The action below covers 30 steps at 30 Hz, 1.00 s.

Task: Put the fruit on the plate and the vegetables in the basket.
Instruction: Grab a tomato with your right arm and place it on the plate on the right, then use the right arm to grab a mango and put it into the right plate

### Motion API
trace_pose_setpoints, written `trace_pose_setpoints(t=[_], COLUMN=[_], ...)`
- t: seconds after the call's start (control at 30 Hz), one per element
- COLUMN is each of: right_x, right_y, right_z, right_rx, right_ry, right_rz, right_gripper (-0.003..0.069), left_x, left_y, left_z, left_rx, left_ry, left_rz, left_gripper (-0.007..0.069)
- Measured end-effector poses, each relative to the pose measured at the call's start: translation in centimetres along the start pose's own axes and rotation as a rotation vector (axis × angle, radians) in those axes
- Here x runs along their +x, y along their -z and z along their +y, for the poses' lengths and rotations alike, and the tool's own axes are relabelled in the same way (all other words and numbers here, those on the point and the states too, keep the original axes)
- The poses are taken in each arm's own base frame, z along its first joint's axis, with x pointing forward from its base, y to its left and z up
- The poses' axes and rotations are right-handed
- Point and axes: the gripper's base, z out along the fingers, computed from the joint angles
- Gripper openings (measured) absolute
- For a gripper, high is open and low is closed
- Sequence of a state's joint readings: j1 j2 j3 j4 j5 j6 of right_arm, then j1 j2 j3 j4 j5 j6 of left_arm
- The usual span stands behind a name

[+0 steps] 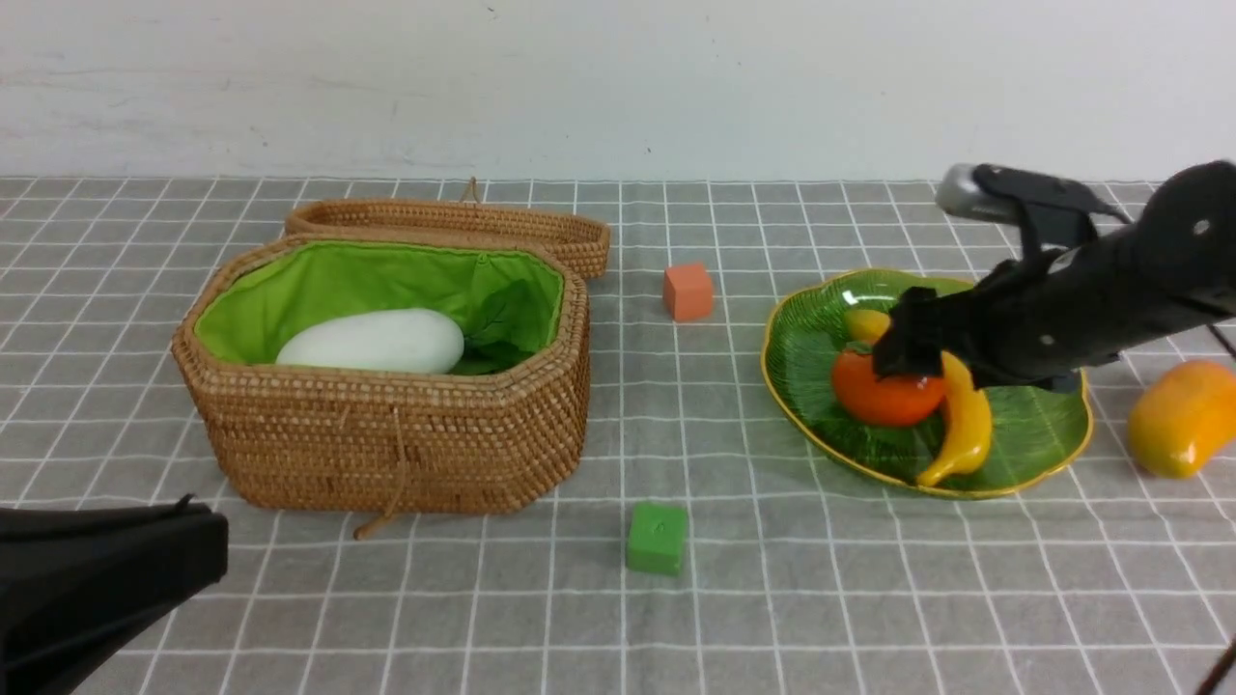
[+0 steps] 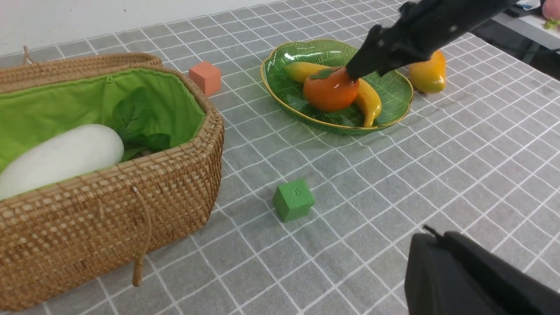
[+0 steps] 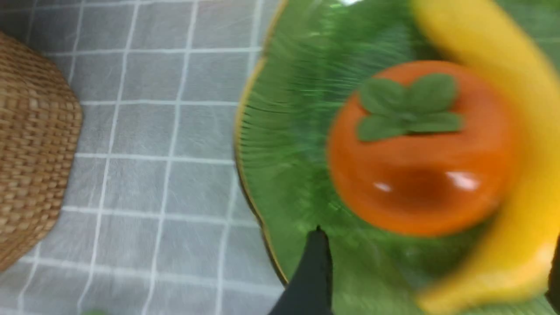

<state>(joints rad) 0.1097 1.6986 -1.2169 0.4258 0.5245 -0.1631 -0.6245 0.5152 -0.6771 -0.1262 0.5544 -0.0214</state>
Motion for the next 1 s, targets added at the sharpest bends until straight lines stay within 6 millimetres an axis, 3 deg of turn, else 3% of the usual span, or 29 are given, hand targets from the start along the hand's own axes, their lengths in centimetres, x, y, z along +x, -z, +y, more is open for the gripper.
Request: trace_pose_setpoints(t=[0.07, 0.1, 0.13, 0.2, 0.3, 0.43, 0.47, 0.57, 0.77, 0.9, 1.0], right_x=[-0.4, -0.6, -0.6, -0.6, -0.3, -0.5, -0.6, -1.8, -3.5, -3.4, -3.3], right_y=[1.6, 3.5, 3.7, 5.8, 6.5, 4.2, 4.2, 1.6, -1.9, -4.2, -4.8], right_z=[-1.2, -2.7, -3.0, -6.7, -11.3, -14.5, -14.5, -16.1, -17.8, -18.8, -19.1], right_rx=[0.021, 0.061, 0.064, 0.175, 0.290, 0.316, 0.315, 0.318, 0.313, 0.311, 0.312], right_ry=[-0.047, -0.104, -0.118, -0.231, -0.388, -0.501, -0.500, -0.512, -0.535, -0.548, -0.551], right_rz=[0.006, 0.017, 0.017, 0.031, 0.033, 0.054, 0.049, 0.076, 0.141, 0.215, 0.230], right_gripper=[0.0639, 0.0619, 0.0619, 0.0601, 0.0602, 0.0620, 0.0621, 0.0636, 0.0638, 0.0631, 0.0610], left_x=[0.0, 0.0, 0.0, 0.0, 0.0, 0.0, 0.0, 0.0, 0.0, 0.1, 0.1], left_y=[0.0, 0.0, 0.0, 0.0, 0.0, 0.0, 0.0, 0.0, 0.0, 0.0, 0.0], left_z=[0.0, 0.0, 0.0, 0.0, 0.0, 0.0, 0.0, 0.0, 0.0, 0.0, 0.0], left_rx=[0.000, 0.000, 0.000, 0.000, 0.000, 0.000, 0.000, 0.000, 0.000, 0.000, 0.000], left_ry=[0.000, -0.006, -0.008, -0.021, -0.043, -0.052, -0.052, -0.052, -0.052, -0.052, -0.051], left_rz=[0.000, 0.000, 0.000, 0.000, 0.000, 0.000, 0.000, 0.001, 0.001, 0.004, 0.008], left_gripper=[-0.0013, -0.0013, -0.0013, -0.0013, -0.0011, -0.0010, -0.0010, -0.0010, -0.0008, -0.0005, -0.0003])
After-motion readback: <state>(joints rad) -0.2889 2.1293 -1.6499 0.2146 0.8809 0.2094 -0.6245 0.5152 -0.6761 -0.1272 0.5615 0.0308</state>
